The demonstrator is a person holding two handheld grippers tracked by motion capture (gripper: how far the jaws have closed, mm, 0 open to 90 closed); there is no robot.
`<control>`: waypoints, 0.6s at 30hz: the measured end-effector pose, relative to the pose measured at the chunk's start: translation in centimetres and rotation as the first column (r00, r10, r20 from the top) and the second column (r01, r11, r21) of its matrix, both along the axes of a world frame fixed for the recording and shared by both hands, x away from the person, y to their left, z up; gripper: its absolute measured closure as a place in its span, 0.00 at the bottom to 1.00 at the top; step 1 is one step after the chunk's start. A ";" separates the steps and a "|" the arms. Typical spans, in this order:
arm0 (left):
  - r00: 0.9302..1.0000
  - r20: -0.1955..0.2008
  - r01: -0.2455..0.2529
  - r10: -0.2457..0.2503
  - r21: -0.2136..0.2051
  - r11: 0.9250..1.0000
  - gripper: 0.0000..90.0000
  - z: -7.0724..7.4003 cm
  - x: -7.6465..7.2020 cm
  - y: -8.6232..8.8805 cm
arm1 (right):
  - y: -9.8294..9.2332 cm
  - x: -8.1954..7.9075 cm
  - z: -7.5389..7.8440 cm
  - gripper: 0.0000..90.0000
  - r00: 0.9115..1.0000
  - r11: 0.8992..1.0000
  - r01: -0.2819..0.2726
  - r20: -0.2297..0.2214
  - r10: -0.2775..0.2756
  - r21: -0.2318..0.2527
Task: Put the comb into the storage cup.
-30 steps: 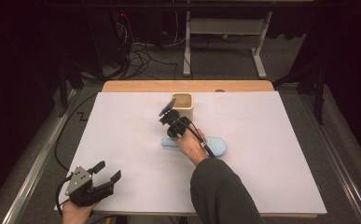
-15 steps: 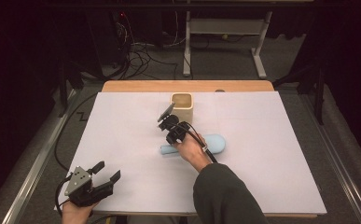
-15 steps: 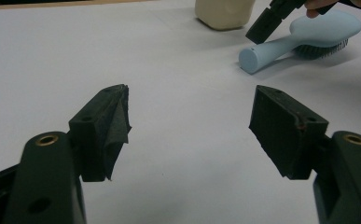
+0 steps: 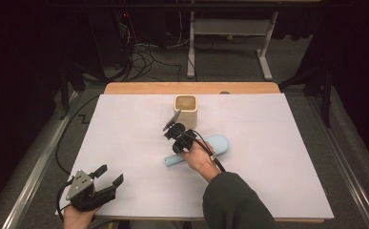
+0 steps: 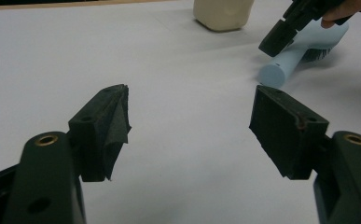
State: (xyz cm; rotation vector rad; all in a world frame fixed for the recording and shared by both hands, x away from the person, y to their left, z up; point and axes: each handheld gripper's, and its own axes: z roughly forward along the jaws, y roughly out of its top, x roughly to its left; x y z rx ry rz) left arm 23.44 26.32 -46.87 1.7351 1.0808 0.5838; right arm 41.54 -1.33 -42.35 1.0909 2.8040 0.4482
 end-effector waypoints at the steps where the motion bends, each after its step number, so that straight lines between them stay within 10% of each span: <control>1: 1.000 -0.002 0.001 -0.001 -0.001 1.000 0.32 0.0 0.0 0.0 | -0.1 -0.1 0.0 1.00 1.000 1.000 -0.006 0.003 0.006 0.002; 18: 1.000 -0.019 0.004 -0.004 -0.003 1.000 0.32 0.0 0.1 0.0 | -2.1 -2.5 -0.4 1.00 0.998 0.998 -0.058 -0.008 0.058 -0.008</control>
